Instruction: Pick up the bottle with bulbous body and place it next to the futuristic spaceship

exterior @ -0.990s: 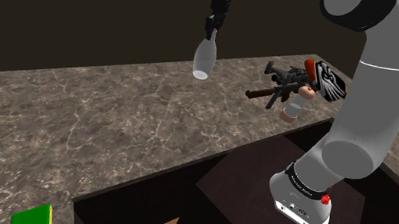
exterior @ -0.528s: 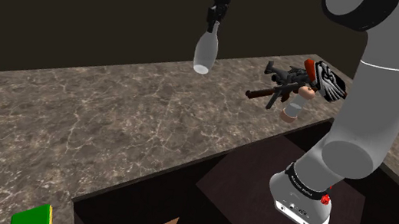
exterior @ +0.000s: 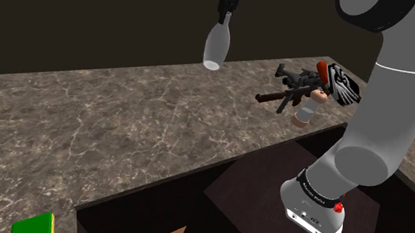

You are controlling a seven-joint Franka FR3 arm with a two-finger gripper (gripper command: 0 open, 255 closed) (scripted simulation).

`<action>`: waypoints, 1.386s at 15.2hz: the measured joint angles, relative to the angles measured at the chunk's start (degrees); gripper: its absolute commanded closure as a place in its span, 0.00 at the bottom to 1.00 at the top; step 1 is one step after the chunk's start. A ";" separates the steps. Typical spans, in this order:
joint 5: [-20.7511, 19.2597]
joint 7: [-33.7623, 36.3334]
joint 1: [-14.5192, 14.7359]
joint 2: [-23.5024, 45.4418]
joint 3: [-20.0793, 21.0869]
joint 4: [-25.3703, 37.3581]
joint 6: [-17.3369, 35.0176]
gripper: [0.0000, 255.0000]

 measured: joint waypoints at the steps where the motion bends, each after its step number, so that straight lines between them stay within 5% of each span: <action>1: -0.02 0.06 0.00 -0.03 0.00 0.69 -0.71 1.00; 16: 0.60 0.12 -1.28 3.31 -0.09 17.60 -14.29 1.00; 21: 1.31 0.27 -2.28 7.01 0.03 27.45 -20.42 1.00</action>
